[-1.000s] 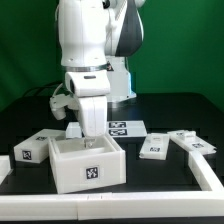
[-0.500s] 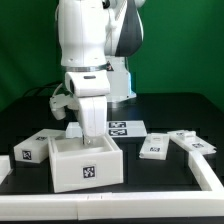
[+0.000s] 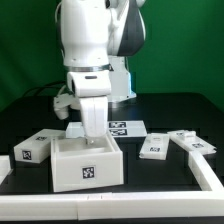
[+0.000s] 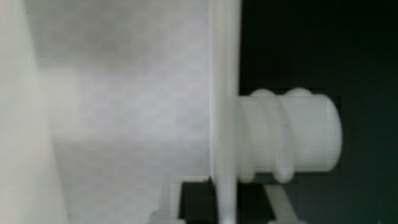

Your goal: Assemble cabinet

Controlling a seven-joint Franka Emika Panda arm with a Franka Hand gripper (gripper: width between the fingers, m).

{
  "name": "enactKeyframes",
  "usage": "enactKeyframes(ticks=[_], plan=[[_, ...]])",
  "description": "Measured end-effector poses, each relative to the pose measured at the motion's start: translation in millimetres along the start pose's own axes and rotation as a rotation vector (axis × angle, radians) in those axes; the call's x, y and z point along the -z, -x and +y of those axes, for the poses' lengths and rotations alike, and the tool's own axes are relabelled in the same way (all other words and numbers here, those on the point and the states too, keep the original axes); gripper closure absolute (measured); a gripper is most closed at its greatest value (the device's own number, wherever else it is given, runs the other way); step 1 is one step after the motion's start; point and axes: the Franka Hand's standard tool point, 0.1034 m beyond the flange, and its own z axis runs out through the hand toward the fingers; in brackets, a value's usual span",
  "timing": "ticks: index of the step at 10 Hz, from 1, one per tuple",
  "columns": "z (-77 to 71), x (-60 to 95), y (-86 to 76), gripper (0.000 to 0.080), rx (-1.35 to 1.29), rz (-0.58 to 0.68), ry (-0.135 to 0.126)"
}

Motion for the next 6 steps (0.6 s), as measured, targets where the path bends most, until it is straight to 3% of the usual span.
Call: enactKeyframes(ticks=[4, 6], plan=[[26.1, 0.2, -57.5, 0.0765, -0.110, 0.012, 0.002], [42.9, 0.2, -81.3, 0.0765, -0.159, 0.020, 0.018]])
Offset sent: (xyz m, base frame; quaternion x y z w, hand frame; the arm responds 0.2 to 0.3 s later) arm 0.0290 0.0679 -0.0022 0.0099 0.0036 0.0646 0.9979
